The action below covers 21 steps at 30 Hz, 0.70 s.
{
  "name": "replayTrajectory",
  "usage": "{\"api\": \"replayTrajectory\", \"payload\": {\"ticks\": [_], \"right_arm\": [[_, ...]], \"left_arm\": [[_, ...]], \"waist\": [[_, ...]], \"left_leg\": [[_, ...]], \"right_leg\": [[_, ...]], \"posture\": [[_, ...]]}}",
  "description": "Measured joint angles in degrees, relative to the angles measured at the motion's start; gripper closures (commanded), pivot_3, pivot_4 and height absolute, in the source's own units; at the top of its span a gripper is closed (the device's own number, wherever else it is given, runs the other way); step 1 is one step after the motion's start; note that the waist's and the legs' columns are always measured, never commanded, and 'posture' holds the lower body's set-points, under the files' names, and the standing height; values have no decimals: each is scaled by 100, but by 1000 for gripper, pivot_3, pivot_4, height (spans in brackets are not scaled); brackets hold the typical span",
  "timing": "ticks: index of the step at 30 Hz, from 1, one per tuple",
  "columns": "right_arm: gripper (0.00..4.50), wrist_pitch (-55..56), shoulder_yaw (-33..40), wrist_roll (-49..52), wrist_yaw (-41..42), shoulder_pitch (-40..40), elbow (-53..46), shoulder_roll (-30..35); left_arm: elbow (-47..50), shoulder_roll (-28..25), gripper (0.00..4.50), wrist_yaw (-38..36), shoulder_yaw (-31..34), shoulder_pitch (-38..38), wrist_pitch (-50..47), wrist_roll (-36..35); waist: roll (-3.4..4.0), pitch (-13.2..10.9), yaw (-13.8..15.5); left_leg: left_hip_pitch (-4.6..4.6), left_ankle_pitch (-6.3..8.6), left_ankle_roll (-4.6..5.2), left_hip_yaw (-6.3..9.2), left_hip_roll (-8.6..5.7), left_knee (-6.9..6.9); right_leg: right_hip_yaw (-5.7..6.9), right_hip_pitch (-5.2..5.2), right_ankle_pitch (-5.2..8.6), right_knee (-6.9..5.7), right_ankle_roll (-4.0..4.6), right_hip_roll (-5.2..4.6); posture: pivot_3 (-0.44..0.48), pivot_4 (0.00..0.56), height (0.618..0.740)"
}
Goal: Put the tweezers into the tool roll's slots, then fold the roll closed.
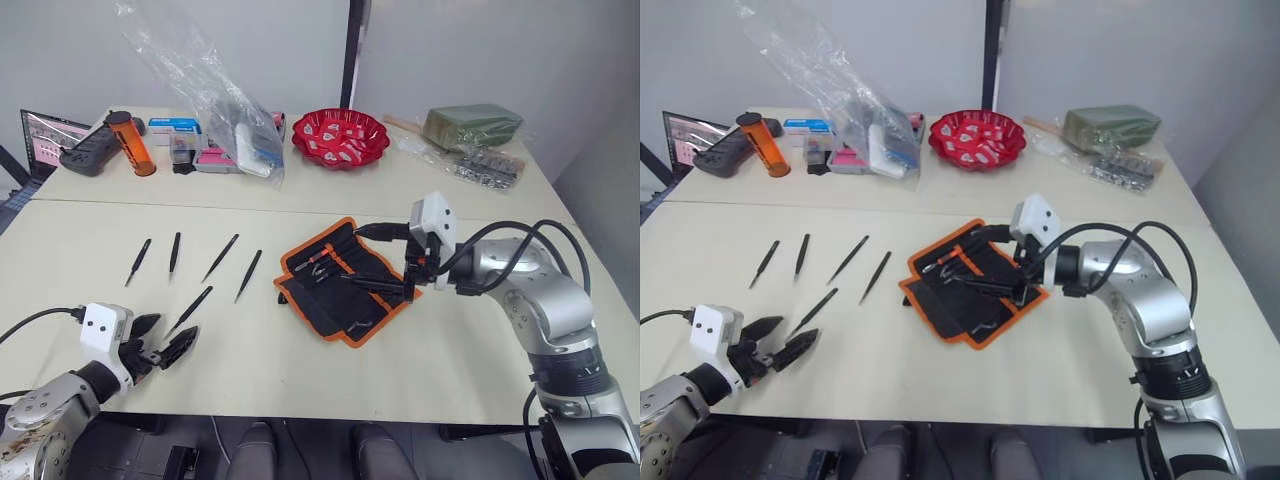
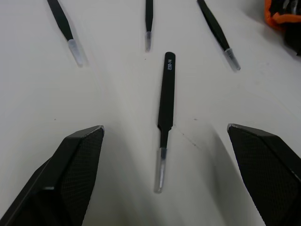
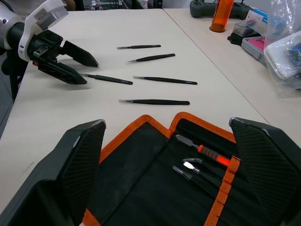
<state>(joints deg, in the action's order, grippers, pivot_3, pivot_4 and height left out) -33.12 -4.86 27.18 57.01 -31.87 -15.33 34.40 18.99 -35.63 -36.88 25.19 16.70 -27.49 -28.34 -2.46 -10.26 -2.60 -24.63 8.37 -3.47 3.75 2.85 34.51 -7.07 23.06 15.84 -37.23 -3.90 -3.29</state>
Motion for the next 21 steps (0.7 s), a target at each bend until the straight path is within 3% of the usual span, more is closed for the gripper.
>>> {"api": "replayTrajectory", "payload": {"ticks": [6, 15, 21], "right_arm": [[0, -36, -44, 19, -40, 18, -42, -27], [0, -168, 23, 127, -81, 188, -273, 121], [0, -206, 54, 135, -78, 231, -285, 132]], "left_arm": [[-111, -17, 39, 152, -257, -287, 73, 311], [-193, -133, 2862, 288, -283, -410, -137, 490], [-193, -184, 2862, 104, -314, -330, -30, 506]], "waist": [[1, 0, 21], [6, 2, 14], [10, 4, 13]], "left_leg": [[0, 0, 0, 0, -1, 8], [0, 0, 0, -1, -1, 10], [1, 1, 0, -2, -1, 10]], "right_leg": [[0, -3, -1, 0, -1, -1], [-1, -6, -2, 0, -3, -1], [-2, -5, -1, 1, -3, -2]], "posture": [[0, 150, 740], [0, 150, 740], [0, 150, 740]]}}
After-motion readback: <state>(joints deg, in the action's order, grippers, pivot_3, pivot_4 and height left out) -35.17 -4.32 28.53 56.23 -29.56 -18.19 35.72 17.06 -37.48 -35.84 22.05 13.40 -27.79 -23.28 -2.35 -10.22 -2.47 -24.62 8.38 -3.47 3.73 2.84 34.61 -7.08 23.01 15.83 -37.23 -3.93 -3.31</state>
